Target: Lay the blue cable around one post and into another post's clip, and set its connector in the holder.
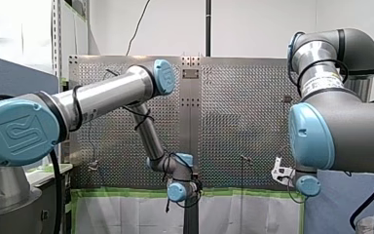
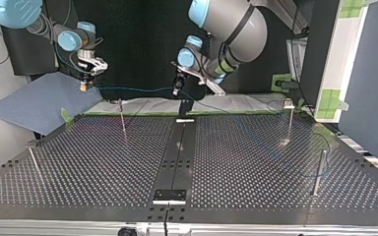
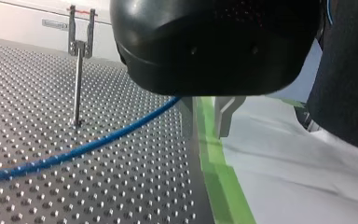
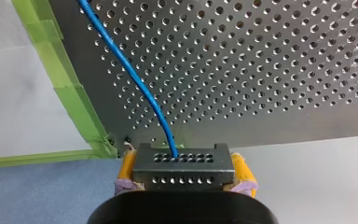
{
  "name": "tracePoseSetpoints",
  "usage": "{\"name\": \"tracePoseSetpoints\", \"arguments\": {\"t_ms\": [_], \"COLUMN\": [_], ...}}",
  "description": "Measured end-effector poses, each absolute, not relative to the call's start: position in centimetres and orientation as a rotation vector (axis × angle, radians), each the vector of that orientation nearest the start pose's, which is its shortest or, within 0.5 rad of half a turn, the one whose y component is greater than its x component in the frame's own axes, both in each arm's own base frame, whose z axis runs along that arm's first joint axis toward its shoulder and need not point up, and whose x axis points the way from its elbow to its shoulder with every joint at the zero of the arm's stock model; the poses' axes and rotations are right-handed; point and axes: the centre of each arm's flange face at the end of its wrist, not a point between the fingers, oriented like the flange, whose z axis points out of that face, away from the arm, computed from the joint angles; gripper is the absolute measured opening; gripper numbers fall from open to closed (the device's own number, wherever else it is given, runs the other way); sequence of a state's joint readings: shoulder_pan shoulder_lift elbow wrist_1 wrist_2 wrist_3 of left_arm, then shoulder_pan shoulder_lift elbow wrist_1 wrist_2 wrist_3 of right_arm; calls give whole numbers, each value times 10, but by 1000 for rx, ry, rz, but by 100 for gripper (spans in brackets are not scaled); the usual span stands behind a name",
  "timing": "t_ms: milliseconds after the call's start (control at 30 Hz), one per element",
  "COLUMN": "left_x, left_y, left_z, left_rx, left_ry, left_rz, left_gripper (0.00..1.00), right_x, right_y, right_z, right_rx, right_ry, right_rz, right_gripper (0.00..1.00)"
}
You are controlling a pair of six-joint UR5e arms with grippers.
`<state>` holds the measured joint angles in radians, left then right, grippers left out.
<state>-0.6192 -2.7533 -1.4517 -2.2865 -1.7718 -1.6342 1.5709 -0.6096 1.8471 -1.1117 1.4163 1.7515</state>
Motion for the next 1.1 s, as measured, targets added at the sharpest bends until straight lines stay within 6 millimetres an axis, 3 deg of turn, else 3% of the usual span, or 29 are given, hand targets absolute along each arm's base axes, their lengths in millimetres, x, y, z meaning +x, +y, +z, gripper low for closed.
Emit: {"name": "tracePoseSetpoints", "arguments": {"t_ms": [67, 267, 633, 800, 867, 1100], "left_x": [464, 445, 444, 447, 447, 445], "left_y": [-482, -500, -500, -497, -497, -497], "left_z": [-137, -134, -132, -131, -131, -131], "left_rx": [343, 323, 252, 217, 211, 210], "left_ry": [1750, 1740, 1731, 1729, 1729, 1731], "left_rz": [-318, -326, -262, -230, -224, -219], "left_gripper": [43, 54, 54, 41, 29, 29], "right_x": [148, 148, 150, 151, 151, 149], "right_y": [-564, -566, -565, -565, -565, -565], "right_z": [-76, -75, -76, -77, -77, -78], "right_rx": [1326, 1328, 1339, 1340, 1341, 1336], "right_ry": [-1386, -1385, -1376, -1377, -1377, -1379], "right_rz": [1386, 1381, 1376, 1376, 1375, 1372], "right_gripper": [0, 0, 0, 0, 0, 0]}}
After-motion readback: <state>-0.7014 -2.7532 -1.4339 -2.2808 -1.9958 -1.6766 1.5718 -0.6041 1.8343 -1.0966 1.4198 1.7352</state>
